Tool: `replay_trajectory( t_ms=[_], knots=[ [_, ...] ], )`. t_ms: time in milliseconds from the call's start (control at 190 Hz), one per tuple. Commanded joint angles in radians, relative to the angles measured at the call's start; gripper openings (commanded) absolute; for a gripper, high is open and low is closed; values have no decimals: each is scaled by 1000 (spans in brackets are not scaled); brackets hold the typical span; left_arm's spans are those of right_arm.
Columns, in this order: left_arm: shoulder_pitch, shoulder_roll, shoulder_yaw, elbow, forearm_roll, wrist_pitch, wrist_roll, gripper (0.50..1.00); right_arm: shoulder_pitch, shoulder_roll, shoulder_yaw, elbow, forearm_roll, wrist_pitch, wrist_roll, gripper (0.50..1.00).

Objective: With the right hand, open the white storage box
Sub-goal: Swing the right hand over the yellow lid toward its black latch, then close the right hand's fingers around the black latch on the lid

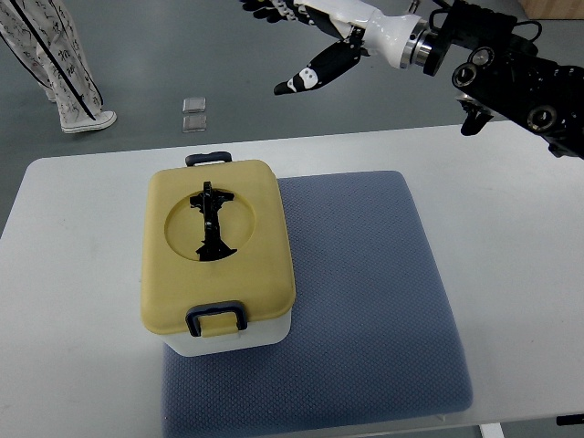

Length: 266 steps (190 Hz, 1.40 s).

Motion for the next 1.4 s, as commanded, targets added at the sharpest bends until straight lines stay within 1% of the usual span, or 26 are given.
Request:
replay_trajectory(
  t_ms=[0, 68, 147, 215, 342, 420, 599, 841, 872, 925, 993, 1030, 1046, 1130, 1219, 1277, 1392],
  knots=[
    [0, 0, 0, 0, 0, 0, 0, 1000, 66, 0, -70, 83, -131, 41, 12, 930],
    [0, 0, 0, -1, 0, 0, 0, 1000, 101, 7, -91, 111, -194, 76, 18, 928],
    [0, 0, 0, 0, 0, 0, 0, 1000, 137, 17, -94, 139, -256, 136, 35, 928],
    [0, 0, 0, 0, 0, 0, 0, 1000, 158, 34, -94, 159, -295, 168, 40, 928],
    [0, 0, 0, 0, 0, 0, 0, 1000, 190, 57, -96, 189, -361, 210, 41, 926],
    [0, 0, 0, -1, 0, 0, 0, 1000, 193, 83, -103, 191, -429, 220, 41, 926],
    [0, 0, 0, 0, 0, 0, 0, 1000, 195, 130, -151, 191, -547, 214, 40, 915],
    [0, 0, 0, 0, 0, 0, 0, 1000, 187, 156, -157, 191, -569, 204, 34, 905],
    [0, 0, 0, 0, 0, 0, 0, 1000, 184, 158, -157, 189, -581, 201, 32, 899],
    [0, 0, 0, 0, 0, 0, 0, 1000, 183, 159, -157, 188, -595, 188, 32, 874],
    [0, 0, 0, 0, 0, 0, 0, 1000, 183, 161, -157, 189, -595, 178, 32, 864],
    [0, 0, 0, 0, 0, 0, 0, 1000, 183, 159, -157, 189, -595, 176, 32, 848],
    [0, 0, 0, 0, 0, 0, 0, 1000, 183, 159, -155, 189, -595, 174, 32, 832],
    [0, 0, 0, 0, 0, 0, 0, 1000, 184, 156, -155, 189, -592, 168, 32, 799],
    [0, 0, 0, 0, 0, 0, 0, 1000, 186, 153, -154, 189, -592, 167, 34, 791],
    [0, 0, 0, 0, 0, 0, 0, 1000, 187, 153, -154, 189, -588, 168, 35, 762],
    [0, 0, 0, 0, 0, 0, 0, 1000, 184, 158, -154, 189, -590, 167, 35, 752]
  ],
)
